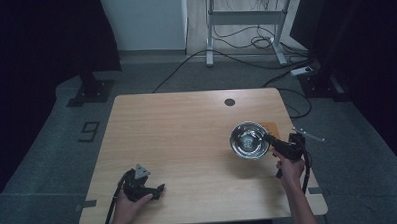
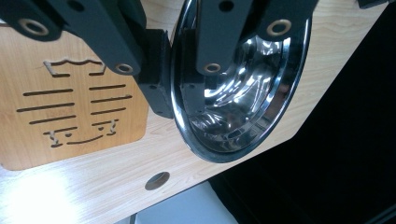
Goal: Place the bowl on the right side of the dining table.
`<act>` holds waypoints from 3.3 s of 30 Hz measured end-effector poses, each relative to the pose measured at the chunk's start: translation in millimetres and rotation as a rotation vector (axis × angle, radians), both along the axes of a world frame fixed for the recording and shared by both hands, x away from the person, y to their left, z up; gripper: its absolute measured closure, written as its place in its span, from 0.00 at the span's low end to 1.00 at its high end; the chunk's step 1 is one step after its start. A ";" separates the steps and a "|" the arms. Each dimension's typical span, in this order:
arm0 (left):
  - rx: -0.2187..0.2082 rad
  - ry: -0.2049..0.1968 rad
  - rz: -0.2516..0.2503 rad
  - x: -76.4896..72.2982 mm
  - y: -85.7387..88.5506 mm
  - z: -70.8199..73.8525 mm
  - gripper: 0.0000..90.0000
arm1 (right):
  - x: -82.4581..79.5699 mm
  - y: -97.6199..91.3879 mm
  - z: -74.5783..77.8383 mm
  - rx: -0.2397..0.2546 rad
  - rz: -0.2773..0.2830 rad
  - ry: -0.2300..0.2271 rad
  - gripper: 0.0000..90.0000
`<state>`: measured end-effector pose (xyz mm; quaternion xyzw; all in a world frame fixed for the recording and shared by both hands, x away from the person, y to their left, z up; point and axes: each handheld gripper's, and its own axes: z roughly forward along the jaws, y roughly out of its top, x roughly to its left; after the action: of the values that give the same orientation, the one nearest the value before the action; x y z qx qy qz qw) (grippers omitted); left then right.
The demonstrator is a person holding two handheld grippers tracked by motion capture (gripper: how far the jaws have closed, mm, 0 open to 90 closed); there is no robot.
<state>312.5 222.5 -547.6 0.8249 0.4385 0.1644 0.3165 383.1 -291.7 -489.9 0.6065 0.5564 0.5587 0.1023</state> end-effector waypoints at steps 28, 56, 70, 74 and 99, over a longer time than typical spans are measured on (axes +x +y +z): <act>0.000 0.000 0.000 0.0 0.0 0.0 0.04 | 15.1 -5.5 -1.3 -0.010 -0.050 0.000 0.94; 0.000 -0.001 0.003 -0.4 -0.2 0.0 0.04 | 36.9 -12.6 -16.7 -0.047 -0.110 0.023 0.94; 0.000 -0.001 0.003 -0.4 -0.2 0.0 0.04 | 36.9 -28.6 -23.0 -0.042 -0.159 0.036 0.94; 0.000 -0.001 0.003 -0.5 -0.2 0.0 0.04 | 37.5 -34.4 -27.0 -0.040 -0.175 0.049 0.94; 0.000 -0.001 0.003 -0.5 -0.2 0.0 0.04 | 41.9 -49.0 -41.9 -0.034 -0.235 0.090 0.94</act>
<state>312.0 222.2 -547.6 0.8241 0.4398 0.1652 0.3165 425.0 -340.7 -531.8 0.6902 0.4951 0.5054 0.1521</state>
